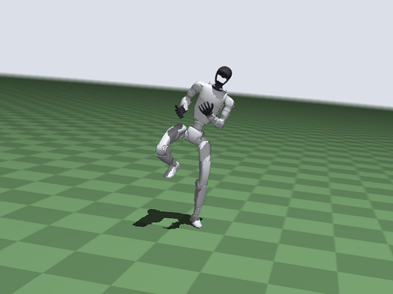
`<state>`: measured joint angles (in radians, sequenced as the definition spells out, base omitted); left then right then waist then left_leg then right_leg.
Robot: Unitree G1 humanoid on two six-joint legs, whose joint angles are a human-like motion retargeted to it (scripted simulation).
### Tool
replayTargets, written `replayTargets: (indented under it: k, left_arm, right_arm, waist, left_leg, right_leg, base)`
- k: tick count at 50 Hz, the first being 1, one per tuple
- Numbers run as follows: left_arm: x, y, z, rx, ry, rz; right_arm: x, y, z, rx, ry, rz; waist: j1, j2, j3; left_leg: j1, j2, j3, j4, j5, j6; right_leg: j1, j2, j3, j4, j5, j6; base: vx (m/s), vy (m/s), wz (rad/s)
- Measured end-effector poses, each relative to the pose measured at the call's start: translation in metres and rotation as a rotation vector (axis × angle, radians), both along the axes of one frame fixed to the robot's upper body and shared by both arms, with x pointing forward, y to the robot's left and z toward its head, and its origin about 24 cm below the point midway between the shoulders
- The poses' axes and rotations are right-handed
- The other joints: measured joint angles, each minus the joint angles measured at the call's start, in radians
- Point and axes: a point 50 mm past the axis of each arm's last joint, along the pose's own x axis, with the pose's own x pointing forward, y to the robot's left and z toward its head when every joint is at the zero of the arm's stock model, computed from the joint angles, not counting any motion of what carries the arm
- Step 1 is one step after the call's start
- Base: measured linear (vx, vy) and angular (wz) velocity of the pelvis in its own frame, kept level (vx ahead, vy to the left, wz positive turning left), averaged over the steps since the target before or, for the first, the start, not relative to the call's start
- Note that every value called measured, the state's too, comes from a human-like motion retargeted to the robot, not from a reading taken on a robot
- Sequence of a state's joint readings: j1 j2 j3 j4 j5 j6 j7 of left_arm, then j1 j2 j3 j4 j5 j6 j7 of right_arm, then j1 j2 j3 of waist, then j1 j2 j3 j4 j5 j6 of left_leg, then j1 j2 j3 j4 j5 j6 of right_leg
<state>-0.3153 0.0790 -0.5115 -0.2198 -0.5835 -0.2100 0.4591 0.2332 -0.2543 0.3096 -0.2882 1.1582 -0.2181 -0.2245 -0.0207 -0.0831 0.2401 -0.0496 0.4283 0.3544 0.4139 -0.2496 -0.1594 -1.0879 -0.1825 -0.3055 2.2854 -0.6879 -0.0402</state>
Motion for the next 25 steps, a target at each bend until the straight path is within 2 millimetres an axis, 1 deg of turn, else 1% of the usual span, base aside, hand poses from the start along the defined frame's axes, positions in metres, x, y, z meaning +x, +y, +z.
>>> replayTargets:
  k: [2, 3, 5, 7, 8, 9, 10, 11, 12, 13, 14, 15, 16, 17, 18, 19, 20, 22, 23, 25]
  left_arm:
    - [-0.005, -0.002, 0.001, -0.052, 0.016, -0.014]
    - [-0.006, -0.003, 0.004, -0.061, 0.007, -0.022]
    - [-0.007, -0.007, 0.011, -0.056, -0.036, -0.05]
    - [-0.009, -0.012, 0.012, -0.018, -0.084, -0.088]
    - [-0.01, -0.015, 0.01, 0.012, -0.109, -0.107]
    - [-0.01, -0.017, 0.01, 0.05, -0.14, -0.119]
    - [-0.009, -0.019, 0.01, 0.093, -0.173, -0.128]
    - [-0.007, -0.021, 0.008, 0.14, -0.19, -0.138]
    - [-0.004, -0.024, 0.005, 0.191, -0.199, -0.147]
    - [-0.002, -0.025, -0.001, 0.25, -0.192, -0.156]
    - [0.0, -0.023, -0.008, 0.297, -0.166, -0.155]
    - [0.003, -0.019, -0.015, 0.338, -0.13, -0.15]
    - [0.004, -0.013, -0.019, 0.373, -0.109, -0.142]
    - [0.004, -0.007, -0.021, 0.417, -0.105, -0.137]
    - [0.005, -0.002, -0.02, 0.478, -0.137, -0.139]
    - [0.004, 0.003, -0.019, 0.524, -0.163, -0.14]
    - [0.003, 0.009, -0.019, 0.563, -0.187, -0.141]
    - [0.006, 0.021, -0.018, 0.554, -0.18, -0.144]
    - [0.008, 0.03, -0.021, 0.518, -0.138, -0.129]
    - [0.009, 0.046, -0.034, 0.374, -0.009, -0.097]
  right_arm:
    - [0.002, 0.007, 0.013, 0.049, -0.047, 0.026]
    - [0.002, 0.009, 0.022, 0.036, -0.088, 0.046]
    - [0.002, 0.009, 0.039, -0.007, -0.178, 0.069]
    - [-0.002, 0.007, 0.048, -0.059, -0.243, 0.072]
    - [-0.003, 0.007, 0.05, -0.085, -0.268, 0.066]
    - [-0.002, 0.007, 0.053, -0.106, -0.294, 0.056]
    - [0.0, 0.007, 0.056, -0.124, -0.32, 0.044]
    - [0.004, 0.004, 0.057, -0.135, -0.325, 0.014]
    - [0.008, 0.0, 0.056, -0.14, -0.321, -0.019]
    - [0.01, -0.005, 0.053, -0.13, -0.299, -0.059]
    - [0.01, -0.01, 0.047, -0.119, -0.259, -0.095]
    - [0.008, -0.014, 0.04, -0.107, -0.211, -0.131]
    - [0.003, -0.018, 0.033, -0.102, -0.16, -0.17]
    - [-0.001, -0.023, 0.027, -0.102, -0.122, -0.204]
    - [-0.003, -0.028, 0.025, -0.11, -0.109, -0.23]
    - [-0.007, -0.033, 0.024, -0.14, -0.102, -0.249]
    - [-0.01, -0.037, 0.024, -0.18, -0.1, -0.263]
    - [-0.012, -0.051, 0.035, -0.36, -0.144, -0.305]
    - [-0.014, -0.055, 0.039, -0.472, -0.152, -0.327]
    - [-0.017, -0.062, 0.047, -0.691, -0.159, -0.382]
  waist:
    - [-0.079, -0.002, 0.087]
    - [-0.116, -0.003, 0.133]
    - [-0.175, -0.001, 0.229]
    - [-0.194, 0.016, 0.272]
    - [-0.188, 0.027, 0.278]
    - [-0.15, 0.037, 0.27]
    - [-0.095, 0.045, 0.254]
    - [-0.063, 0.029, 0.26]
    - [-0.041, 0.013, 0.267]
    - [-0.039, 0.001, 0.274]
    - [-0.047, -0.014, 0.272]
    - [-0.059, -0.031, 0.267]
    - [-0.07, -0.049, 0.275]
    - [-0.067, -0.061, 0.28]
    - [-0.033, -0.059, 0.28]
    - [0.012, -0.049, 0.279]
    - [0.062, -0.035, 0.278]
    - [0.195, -0.006, 0.246]
    - [0.242, 0.008, 0.246]
    - [0.313, -0.002, 0.259]
  left_leg:
    - [0.078, 0.023, -0.107, 0.071, 0.011, -0.039]
    - [0.107, 0.036, -0.169, 0.115, 0.012, -0.051]
    - [0.17, 0.063, -0.291, 0.181, 0.004, -0.069]
    - [0.224, 0.097, -0.376, 0.191, -0.019, -0.079]
    - [0.251, 0.114, -0.401, 0.178, -0.033, -0.081]
    - [0.258, 0.131, -0.395, 0.176, -0.046, -0.089]
    - [0.254, 0.149, -0.374, 0.18, -0.059, -0.101]
    - [0.24, 0.123, -0.388, 0.192, -0.056, -0.102]
    - [0.229, 0.099, -0.416, 0.196, -0.049, -0.102]
    - [0.222, 0.079, -0.468, 0.181, -0.033, -0.102]
    - [0.231, 0.055, -0.517, 0.148, -0.022, -0.102]
    - [0.249, 0.03, -0.564, 0.106, -0.014, -0.102]
    - [0.274, 0.006, -0.624, 0.074, -0.015, -0.102]
    - [0.285, -0.009, -0.674, 0.05, -0.016, -0.102]
    - [0.268, -0.004, -0.704, 0.044, -0.02, -0.102]
    - [0.247, 0.014, -0.731, 0.047, -0.027, -0.102]
    - [0.223, 0.038, -0.757, 0.054, -0.036, -0.102]
    - [0.146, 0.121, -0.775, 0.036, -0.061, -0.102]
    - [0.115, 0.146, -0.796, 0.039, -0.064, -0.102]
    - [0.064, 0.141, -0.847, 0.038, -0.075, -0.102]
  right_leg:
    - [-0.041, -0.122, 0.005, -0.021, -0.029, 0.067]
    - [-0.053, -0.208, 0.001, -0.051, -0.033, 0.098]
    - [-0.055, -0.416, -0.023, -0.146, 0.003, 0.158]
    - [-0.052, -0.605, -0.086, -0.318, 0.166, 0.225]
    - [-0.046, -0.668, -0.129, -0.437, 0.297, 0.27]
    - [-0.051, -0.669, -0.2, -0.603, 0.465, 0.292]
    - [-0.061, -0.639, -0.286, -0.792, 0.651, 0.302]
    - [-0.042, -0.585, -0.321, -1.05, 0.822, 0.302]
    - [-0.004, -0.527, -0.334, -1.322, 0.958, 0.302]
    - [0.074, -0.464, -0.301, -1.623, 1.023, 0.302]
    - [0.198, -0.452, -0.255, -1.921, 1.016, 0.302]
    - [0.346, -0.464, -0.202, -2.219, 0.972, 0.302]
    - [0.479, -0.561, -0.266, -2.311, 0.866, 0.302]
    - [0.58, -0.629, -0.323, -2.373, 0.775, 0.302]
    - [0.618, -0.641, -0.367, -2.373, 0.712, 0.302]
    - [0.658, -0.619, -0.369, -2.373, 0.704, 0.302]
    - [0.701, -0.581, -0.348, -2.373, 0.724, 0.302]
    - [0.589, -0.441, -0.106, -2.202, 0.764, 0.302]
    - [0.596, -0.369, -0.013, -2.154, 0.784, 0.302]
    - [0.659, -0.303, 0.063, -2.096, 0.768, 0.302]
  base:
    - [0.27, -0.1, 3.14]
    - [0.26, -0.1, 3.52]
    - [0.24, -0.11, 3.61]
    - [0.19, -0.13, 2.9]
    - [0.05, -0.22, 1.45]
    - [-0.12, -0.33, 0.01]
    - [-0.38, -0.47, -0.55]
    - [-0.49, -0.53, -0.05]
    - [-0.48, -0.55, 1.4]
    - [-0.1, -0.4, 2.37]
    - [0.35, -0.22, 3.14]
    - [0.71, -0.05, 3.63]
    - [0.74, -0.06, 3.65]
    - [0.49, -0.17, 2.93]
    - [0.24, -0.3, 1.79]
    - [0.07, -0.39, 0.91]
    - [0.0, -0.47, 0.06]
    - [-0.05, -0.52, -0.55]
    - [0.03, -0.44, 0.02]
    - [0.14, -0.32, 1.01]
